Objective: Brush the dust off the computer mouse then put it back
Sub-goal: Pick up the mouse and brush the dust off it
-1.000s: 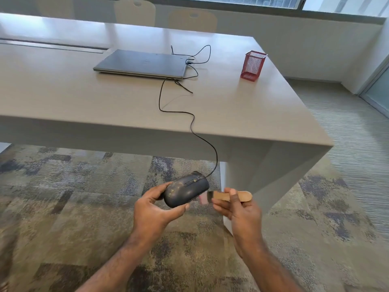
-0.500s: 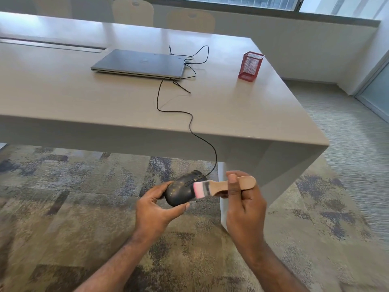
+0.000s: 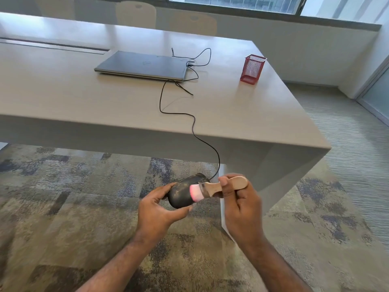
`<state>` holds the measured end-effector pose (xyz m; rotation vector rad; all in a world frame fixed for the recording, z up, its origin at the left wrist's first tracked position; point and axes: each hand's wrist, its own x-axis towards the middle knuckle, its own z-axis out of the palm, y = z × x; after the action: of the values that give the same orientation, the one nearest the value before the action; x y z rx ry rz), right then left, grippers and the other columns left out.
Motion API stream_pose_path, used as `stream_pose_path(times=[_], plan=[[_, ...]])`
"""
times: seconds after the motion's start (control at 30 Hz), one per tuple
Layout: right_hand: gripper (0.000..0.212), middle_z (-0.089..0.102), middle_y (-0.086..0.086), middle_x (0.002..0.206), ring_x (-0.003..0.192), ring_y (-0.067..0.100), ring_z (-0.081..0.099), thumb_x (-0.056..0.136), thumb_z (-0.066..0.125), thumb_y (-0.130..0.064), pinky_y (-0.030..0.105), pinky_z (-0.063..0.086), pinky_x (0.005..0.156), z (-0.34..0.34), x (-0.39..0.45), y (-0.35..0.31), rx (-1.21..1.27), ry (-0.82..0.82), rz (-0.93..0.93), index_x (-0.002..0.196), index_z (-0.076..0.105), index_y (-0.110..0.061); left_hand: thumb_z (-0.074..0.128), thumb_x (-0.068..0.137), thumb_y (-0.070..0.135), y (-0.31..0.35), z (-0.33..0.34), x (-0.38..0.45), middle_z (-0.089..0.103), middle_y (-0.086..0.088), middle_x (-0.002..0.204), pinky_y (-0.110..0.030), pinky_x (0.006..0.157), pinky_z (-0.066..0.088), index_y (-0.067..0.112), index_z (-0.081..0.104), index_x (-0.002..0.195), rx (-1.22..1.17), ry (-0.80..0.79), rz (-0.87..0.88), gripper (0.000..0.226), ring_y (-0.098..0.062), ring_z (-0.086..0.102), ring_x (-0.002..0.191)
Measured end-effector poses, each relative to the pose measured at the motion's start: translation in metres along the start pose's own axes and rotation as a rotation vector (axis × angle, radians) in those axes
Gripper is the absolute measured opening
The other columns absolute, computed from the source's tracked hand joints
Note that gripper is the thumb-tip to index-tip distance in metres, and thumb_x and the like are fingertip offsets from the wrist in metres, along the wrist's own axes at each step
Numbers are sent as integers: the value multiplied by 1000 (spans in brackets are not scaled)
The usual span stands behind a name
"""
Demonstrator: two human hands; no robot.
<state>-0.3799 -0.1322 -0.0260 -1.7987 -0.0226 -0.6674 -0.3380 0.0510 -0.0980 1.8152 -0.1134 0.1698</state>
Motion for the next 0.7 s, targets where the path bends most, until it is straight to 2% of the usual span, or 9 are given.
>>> stream_pose_path(times=[0.07, 0.17, 0.23, 0.33, 0.43, 0.57, 0.7], plan=[[14, 70, -5, 78, 70, 20, 70, 99, 55, -35, 46, 59, 62, -7, 6, 1, -41, 24, 3, 90, 65, -31, 90, 39, 56, -2, -1, 0, 70, 37, 103, -4, 78, 50, 49, 69, 103, -13, -3, -9, 67, 10, 65, 98], [14, 71, -9, 82, 72, 15, 71, 101, 56, -31, 38, 62, 65, -12, 9, -2, -19, 57, 7, 91, 65, -33, 91, 41, 53, -6, -1, 1, 75, 26, 103, -7, 79, 52, 42, 73, 107, -30, -12, -14, 69, 3, 68, 98], [12, 71, -9, 82, 71, 17, 71, 99, 56, -37, 33, 61, 62, -10, 8, -8, 29, 74, -2, 92, 65, -38, 91, 42, 52, -6, -1, 1, 75, 27, 103, -6, 78, 52, 44, 73, 103, -31, -16, -1, 65, 3, 69, 97], [13, 72, -2, 83, 72, 18, 72, 99, 57, -40, 25, 59, 62, 2, 1, -14, 136, 4, 19, 93, 67, -34, 92, 41, 50, -6, 0, 2, 77, 21, 100, -11, 80, 55, 43, 73, 103, -34, -14, -12, 65, 1, 69, 96], [12, 73, -2, 85, 75, 16, 73, 100, 57, -32, 24, 59, 65, 6, -4, -10, 122, -53, 62, 94, 68, -30, 93, 40, 46, -6, -1, 2, 76, 24, 102, -8, 77, 53, 45, 73, 100, -53, -17, -10, 62, 2, 70, 96], [17, 73, -7, 80, 68, 12, 72, 99, 56, -33, 18, 57, 60, -11, 10, -6, 57, 10, 92, 88, 66, -40, 93, 41, 46, -4, -4, 1, 76, 25, 104, -7, 79, 52, 44, 74, 101, -77, -45, -4, 64, 3, 69, 99], [14, 74, -1, 77, 64, 17, 72, 94, 56, -37, 18, 56, 59, -21, 22, -5, 71, 69, 151, 88, 65, -28, 94, 41, 43, -5, -6, 1, 77, 22, 103, -8, 80, 52, 42, 74, 103, -87, -65, -1, 65, -1, 71, 98]])
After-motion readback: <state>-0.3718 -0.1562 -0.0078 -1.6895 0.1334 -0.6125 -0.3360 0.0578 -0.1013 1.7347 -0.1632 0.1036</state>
